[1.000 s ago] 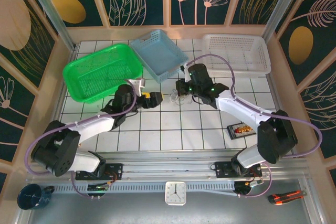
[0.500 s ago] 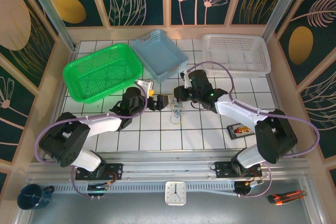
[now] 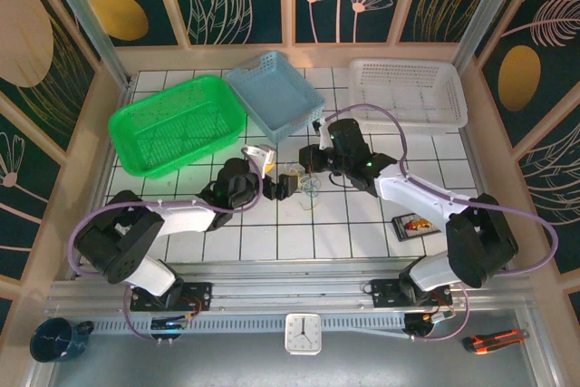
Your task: Untangle the cables
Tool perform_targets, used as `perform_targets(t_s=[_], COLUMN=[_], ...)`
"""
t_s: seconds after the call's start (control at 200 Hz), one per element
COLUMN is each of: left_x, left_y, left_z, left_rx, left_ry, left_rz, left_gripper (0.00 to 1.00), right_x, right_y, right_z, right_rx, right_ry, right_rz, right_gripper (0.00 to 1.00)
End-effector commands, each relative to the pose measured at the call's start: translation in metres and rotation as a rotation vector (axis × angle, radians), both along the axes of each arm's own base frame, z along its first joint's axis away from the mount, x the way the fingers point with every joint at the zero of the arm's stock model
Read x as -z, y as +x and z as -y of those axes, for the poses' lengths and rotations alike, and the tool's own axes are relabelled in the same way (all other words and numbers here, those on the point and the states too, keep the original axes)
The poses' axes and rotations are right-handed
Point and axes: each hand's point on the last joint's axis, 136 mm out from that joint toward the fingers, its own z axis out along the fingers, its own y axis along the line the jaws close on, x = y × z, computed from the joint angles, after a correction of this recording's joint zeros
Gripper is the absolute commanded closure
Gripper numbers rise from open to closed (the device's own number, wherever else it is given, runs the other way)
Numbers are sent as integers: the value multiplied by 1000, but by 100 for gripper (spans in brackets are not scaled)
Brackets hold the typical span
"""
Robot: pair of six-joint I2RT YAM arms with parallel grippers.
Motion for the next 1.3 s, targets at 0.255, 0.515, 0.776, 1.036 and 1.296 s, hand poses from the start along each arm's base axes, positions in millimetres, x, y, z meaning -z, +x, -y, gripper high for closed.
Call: perform_targets(t_s=[0.255, 0.515, 0.776, 1.036, 1.296], left_x=[-10, 19, 48, 59, 66], left_y=[22, 22, 5, -6, -11], left_z=[34, 46, 31, 20, 16], left_rx=[9, 47, 36, 28, 26], left_ry=[3, 22, 31, 39, 32], left_rz=[93, 27, -47, -76, -94], left_gripper=[5, 26, 37, 36, 36], right_x=[-17, -53, -133, -192, -242], right_y=[-18, -17, -7, 0, 15], right_z=[-14, -13, -2, 17, 48], right_rx=[-41, -30, -6, 34, 105], right_ry=[44, 105, 228, 325, 399], right_rz=[24, 68, 184, 274, 358], right_gripper=[100, 100, 100, 100, 100])
